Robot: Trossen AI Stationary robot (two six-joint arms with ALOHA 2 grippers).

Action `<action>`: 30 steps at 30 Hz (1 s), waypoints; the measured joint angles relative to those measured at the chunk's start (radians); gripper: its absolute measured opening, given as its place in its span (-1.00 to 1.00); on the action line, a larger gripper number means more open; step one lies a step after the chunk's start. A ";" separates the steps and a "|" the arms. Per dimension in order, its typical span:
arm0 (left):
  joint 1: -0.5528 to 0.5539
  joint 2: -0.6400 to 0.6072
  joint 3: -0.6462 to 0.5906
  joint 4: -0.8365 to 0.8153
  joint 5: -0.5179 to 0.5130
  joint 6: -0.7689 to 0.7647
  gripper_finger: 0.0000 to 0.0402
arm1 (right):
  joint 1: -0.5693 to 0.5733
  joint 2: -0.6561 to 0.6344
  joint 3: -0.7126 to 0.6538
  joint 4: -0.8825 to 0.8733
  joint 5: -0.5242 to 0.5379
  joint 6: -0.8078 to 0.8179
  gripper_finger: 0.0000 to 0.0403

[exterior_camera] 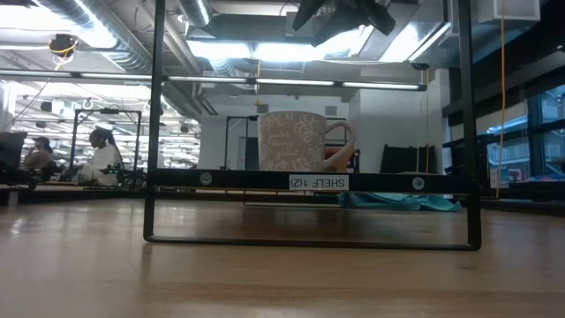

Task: Stack small to large cups/mugs on shelf
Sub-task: Put the blue mug on the shelf

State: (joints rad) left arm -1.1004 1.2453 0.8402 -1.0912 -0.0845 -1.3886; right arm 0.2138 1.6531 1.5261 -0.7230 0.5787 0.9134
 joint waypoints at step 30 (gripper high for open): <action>0.081 -0.042 0.008 -0.005 -0.047 0.001 -0.94 | -0.007 0.000 0.000 -0.004 -0.042 -0.001 -0.12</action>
State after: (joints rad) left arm -1.0189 1.2035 0.8478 -1.0958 -0.1316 -1.3878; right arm 0.2070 1.6534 1.5261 -0.7272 0.5367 0.9126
